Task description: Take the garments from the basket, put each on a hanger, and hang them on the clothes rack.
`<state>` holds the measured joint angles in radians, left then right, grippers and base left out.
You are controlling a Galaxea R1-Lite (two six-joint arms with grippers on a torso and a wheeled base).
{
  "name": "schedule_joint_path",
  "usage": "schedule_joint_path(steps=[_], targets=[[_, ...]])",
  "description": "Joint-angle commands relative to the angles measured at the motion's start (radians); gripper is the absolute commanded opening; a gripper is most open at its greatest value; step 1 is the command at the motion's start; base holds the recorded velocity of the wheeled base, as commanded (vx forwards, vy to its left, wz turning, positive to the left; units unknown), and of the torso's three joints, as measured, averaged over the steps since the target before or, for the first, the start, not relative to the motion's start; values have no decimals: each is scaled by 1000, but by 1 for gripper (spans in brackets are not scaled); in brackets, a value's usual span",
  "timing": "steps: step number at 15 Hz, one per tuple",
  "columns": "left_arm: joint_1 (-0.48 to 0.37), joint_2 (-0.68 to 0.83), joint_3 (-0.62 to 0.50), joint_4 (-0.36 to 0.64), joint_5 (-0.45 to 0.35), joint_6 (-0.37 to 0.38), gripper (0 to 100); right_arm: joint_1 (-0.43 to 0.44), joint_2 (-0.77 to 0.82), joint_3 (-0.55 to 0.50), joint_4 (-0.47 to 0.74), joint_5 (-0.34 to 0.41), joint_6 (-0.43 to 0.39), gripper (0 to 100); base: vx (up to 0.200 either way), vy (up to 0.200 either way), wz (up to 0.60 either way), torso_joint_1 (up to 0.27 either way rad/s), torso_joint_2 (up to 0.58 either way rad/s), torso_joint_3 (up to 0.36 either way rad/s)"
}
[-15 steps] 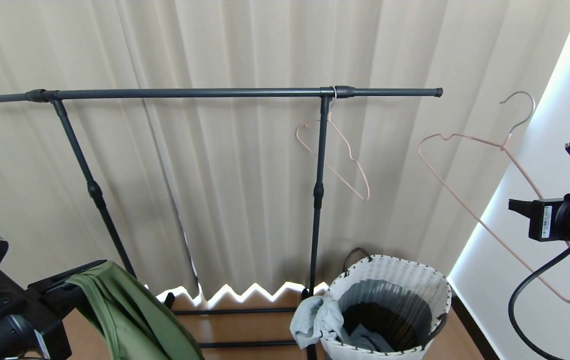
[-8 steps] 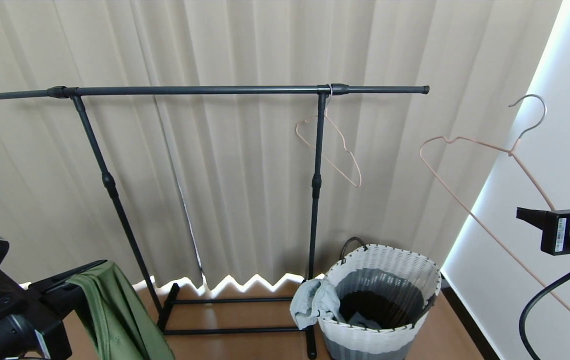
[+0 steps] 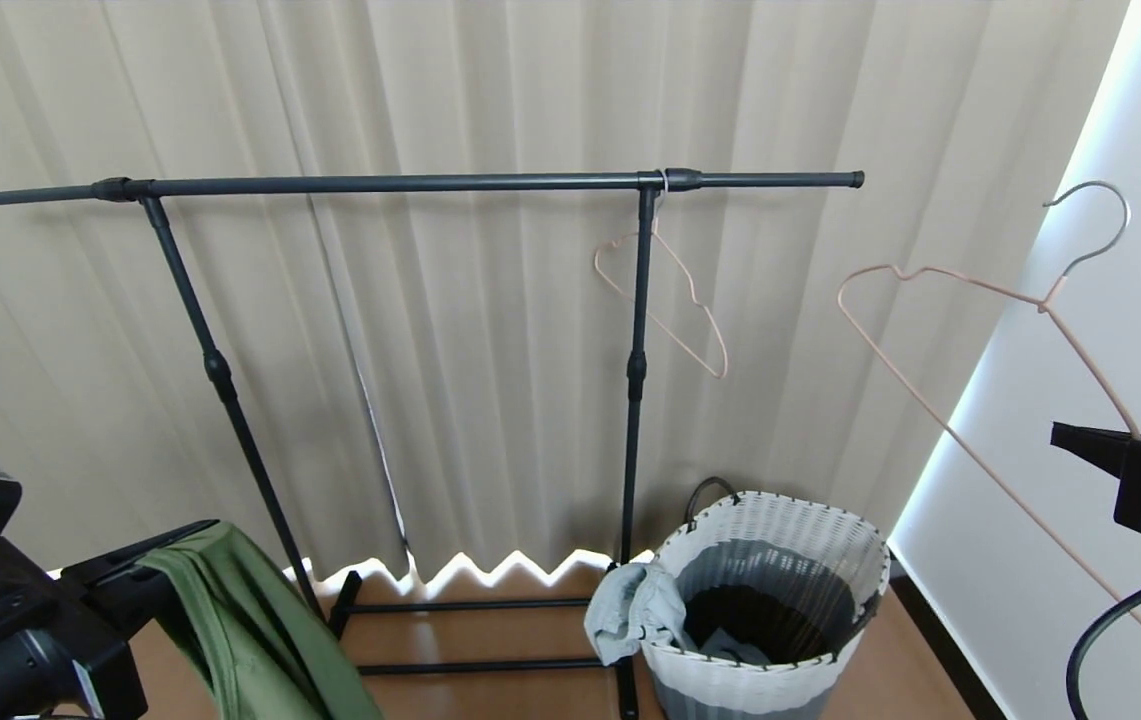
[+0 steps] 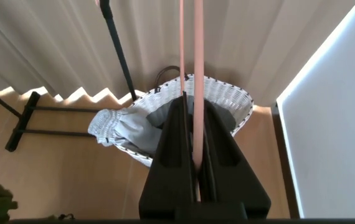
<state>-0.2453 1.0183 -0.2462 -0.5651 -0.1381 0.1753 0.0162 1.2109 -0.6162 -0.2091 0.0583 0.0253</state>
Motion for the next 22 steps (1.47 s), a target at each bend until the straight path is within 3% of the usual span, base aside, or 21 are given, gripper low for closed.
schedule_joint_path(steps=[1,14,18,22], targets=[[0,0,-2,1,0,0,0,2,-11,0,1,2,-1,0,0,200,0,17,12,2],[0,2,-2,1,0,1,0,77,-22,-7,-1,3,-1,0,0,200,0,2,0,3],[0,5,-2,1,0,6,0,123,-11,-7,-1,3,-1,0,0,0,0,0,0,0],[-2,28,-27,2,0,44,0,240,-8,3,1,3,1,0,0,0,0,0,0,0]])
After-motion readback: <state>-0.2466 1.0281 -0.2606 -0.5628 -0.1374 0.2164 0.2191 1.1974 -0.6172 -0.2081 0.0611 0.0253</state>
